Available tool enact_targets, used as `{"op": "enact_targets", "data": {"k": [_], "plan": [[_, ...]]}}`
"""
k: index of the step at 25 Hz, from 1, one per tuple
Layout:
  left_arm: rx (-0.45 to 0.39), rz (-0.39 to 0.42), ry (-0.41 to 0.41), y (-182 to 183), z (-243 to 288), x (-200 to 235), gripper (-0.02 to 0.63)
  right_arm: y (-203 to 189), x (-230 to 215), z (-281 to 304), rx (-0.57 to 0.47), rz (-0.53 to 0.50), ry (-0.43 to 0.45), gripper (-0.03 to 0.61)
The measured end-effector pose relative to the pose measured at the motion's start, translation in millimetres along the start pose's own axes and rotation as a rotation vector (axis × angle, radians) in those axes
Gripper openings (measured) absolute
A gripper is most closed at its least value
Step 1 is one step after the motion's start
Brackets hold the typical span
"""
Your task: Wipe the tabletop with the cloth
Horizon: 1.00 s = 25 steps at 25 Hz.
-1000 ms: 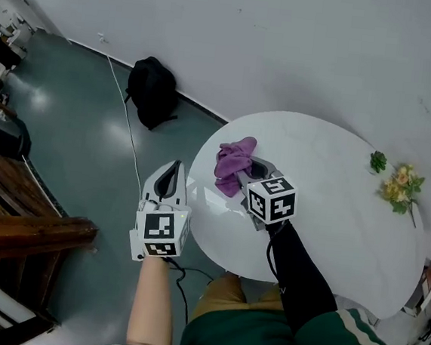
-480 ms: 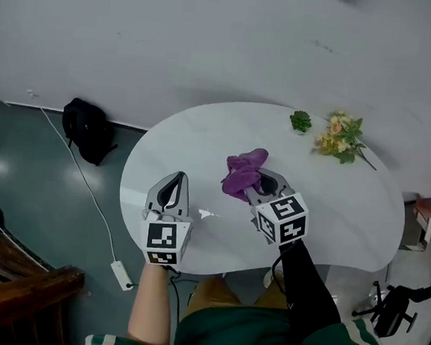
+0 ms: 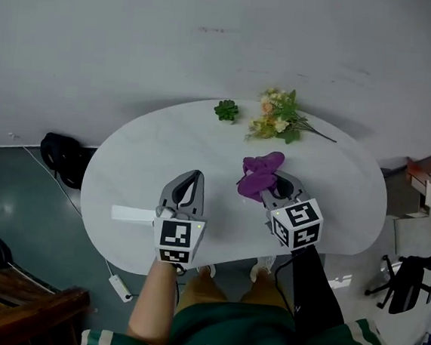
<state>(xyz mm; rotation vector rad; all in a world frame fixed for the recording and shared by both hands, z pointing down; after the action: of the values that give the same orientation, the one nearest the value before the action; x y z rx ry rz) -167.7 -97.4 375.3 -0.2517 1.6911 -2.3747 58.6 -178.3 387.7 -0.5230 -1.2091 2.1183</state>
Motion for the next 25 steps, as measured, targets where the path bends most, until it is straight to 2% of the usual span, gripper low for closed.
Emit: {"op": "enact_targets", "data": {"k": [7, 16, 20, 25], "plan": [[0.009, 0.033, -0.089, 28.1, 83.4, -126.6, 0.000, -31.4, -133.3, -79.8, -0.007, -0.002, -0.101, 0.084], [-0.005, 0.057, -0.260, 56.3, 182.6, -279.6, 0.000, -90.5, -295.0, -185.8, 0.060, 0.026, -0.324, 0.086], [0.008, 0.094, -0.351, 59.1, 216.2, -333.5, 0.000, -119.6, -345.4, -224.6, 0.127, 0.027, -0.419, 0.086], [0.026, 0.093, -0.409, 61.2, 245.9, -373.3, 0.000, -151.3, -385.7, -245.8, 0.241, -0.028, -0.487, 0.089]]}}
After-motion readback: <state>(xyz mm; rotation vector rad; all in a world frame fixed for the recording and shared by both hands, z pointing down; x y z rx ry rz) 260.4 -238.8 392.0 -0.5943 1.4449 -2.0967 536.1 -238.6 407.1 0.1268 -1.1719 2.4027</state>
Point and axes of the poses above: the fingertips, and each gripper's own axes: z forward along the fingers, x to its left, y out of its top, the point moved 10 cm from there along -z, backward along the fingers, and after that the axes turned 6 degrees about -y, right-handed, at the moved point
